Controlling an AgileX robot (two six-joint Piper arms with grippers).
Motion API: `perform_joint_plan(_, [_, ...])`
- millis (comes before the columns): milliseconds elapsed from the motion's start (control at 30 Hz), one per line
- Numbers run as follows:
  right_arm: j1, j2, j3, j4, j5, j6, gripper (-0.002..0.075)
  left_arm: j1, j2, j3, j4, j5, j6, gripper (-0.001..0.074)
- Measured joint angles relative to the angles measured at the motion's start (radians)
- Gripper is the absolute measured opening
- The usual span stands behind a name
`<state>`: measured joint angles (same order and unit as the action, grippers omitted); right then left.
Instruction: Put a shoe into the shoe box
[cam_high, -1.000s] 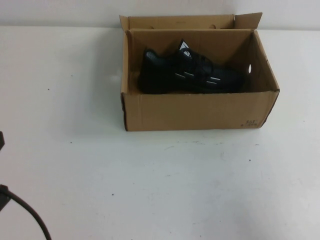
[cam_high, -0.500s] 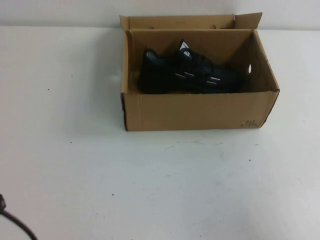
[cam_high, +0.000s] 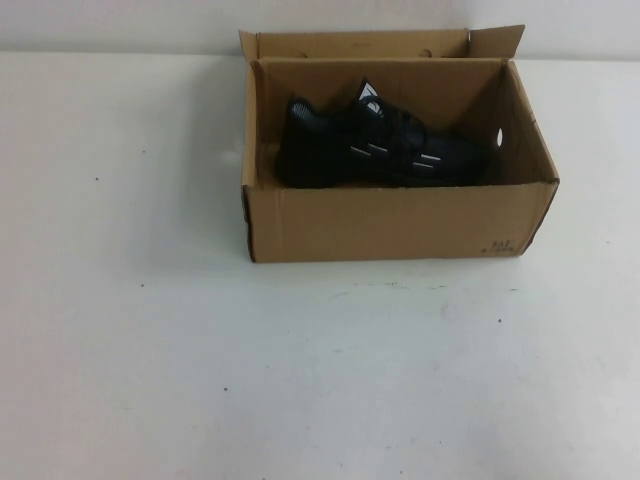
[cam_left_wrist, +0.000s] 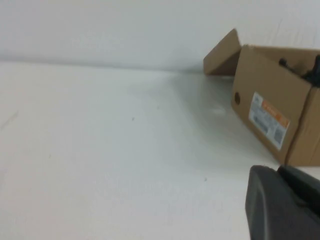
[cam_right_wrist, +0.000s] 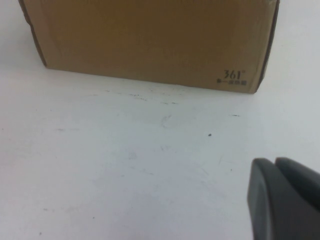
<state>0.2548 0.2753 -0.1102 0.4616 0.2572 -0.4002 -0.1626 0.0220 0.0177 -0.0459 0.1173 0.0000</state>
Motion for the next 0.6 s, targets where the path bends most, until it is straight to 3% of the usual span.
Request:
perform_joint_plan(233, [0.0,0.0,0.0,0.0,0.0,0.0,-0.0015,0.058,-0.032,0.007,0.073,0.264,-0.041,-0.0001])
perform_joint_plan(600, [0.0,0.0,0.0,0.0,0.002,0.0,-0.0016,0.064,-0.032,0.007,0.086,0.27,-0.045,-0.0001])
